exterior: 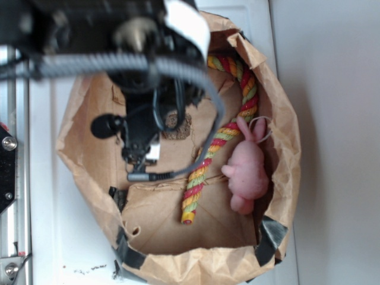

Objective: Grab the rock.

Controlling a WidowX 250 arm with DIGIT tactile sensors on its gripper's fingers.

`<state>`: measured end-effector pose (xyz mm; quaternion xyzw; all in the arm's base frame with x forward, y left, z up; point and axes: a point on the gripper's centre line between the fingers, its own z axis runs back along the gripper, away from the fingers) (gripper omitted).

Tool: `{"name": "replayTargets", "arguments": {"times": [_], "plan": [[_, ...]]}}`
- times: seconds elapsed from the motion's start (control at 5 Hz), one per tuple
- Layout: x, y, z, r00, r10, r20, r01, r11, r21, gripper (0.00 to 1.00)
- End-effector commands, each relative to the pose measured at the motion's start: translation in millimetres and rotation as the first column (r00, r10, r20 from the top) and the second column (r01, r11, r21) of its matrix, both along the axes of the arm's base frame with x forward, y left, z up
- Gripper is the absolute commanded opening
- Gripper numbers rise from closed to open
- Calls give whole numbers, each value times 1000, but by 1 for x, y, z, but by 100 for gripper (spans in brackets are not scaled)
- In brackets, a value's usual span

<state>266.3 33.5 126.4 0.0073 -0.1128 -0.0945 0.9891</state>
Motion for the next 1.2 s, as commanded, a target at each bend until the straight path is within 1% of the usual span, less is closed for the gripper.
{"name": "replayTargets", "arguments": {"times": [0.0,0.2,0.6,1.0], "plan": [[18,-9,-28,999,-23,33,21,999,49,100],[25,-12,-44,999,-35,25,33,997,67,100],[34,-6,-68,998,-67,12,66,995,73,100],[38,-7,-79,996,-86,-4,86,993,84,100]]}}
